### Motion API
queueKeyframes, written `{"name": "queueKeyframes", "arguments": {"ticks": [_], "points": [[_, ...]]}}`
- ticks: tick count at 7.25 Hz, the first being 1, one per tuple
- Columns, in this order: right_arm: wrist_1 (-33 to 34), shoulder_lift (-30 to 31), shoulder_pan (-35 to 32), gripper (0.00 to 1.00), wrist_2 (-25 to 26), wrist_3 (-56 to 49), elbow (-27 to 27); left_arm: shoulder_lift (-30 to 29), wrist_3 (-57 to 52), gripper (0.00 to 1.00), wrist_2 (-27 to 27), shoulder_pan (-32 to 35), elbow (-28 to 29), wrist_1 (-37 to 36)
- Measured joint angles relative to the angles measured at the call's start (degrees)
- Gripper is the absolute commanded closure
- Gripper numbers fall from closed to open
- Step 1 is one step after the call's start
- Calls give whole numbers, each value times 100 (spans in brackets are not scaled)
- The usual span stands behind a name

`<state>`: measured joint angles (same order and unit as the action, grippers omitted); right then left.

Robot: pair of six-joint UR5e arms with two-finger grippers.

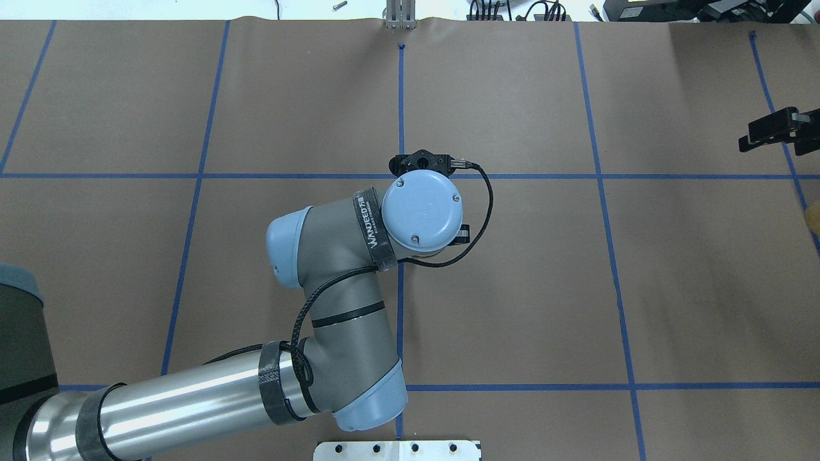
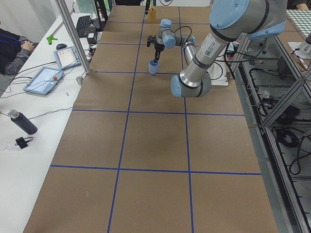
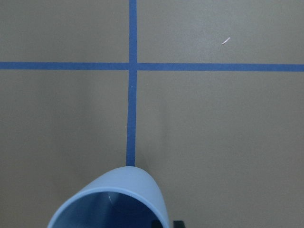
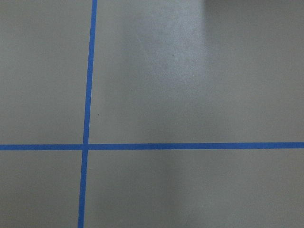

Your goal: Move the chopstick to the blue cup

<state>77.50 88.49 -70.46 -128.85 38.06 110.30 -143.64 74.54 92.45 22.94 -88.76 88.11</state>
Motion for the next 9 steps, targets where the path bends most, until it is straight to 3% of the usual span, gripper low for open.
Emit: {"name": "queueKeyframes", "arguments": {"ticks": [2, 4, 7, 9], "points": [[0, -26, -1, 0, 0, -2, -6, 231, -1, 2, 96, 138, -726, -5], [2, -39, -2, 0, 6, -47, -22, 903, -246, 2, 693, 705, -1486, 18], [35, -85, -88, 0, 5, -569, -102, 2341, -2659, 2, 1928, 2191, -1915, 40], [83, -69, -454, 0, -11, -1408, -321, 3051, -4885, 2, 2867, 3610, -1427, 68]]}}
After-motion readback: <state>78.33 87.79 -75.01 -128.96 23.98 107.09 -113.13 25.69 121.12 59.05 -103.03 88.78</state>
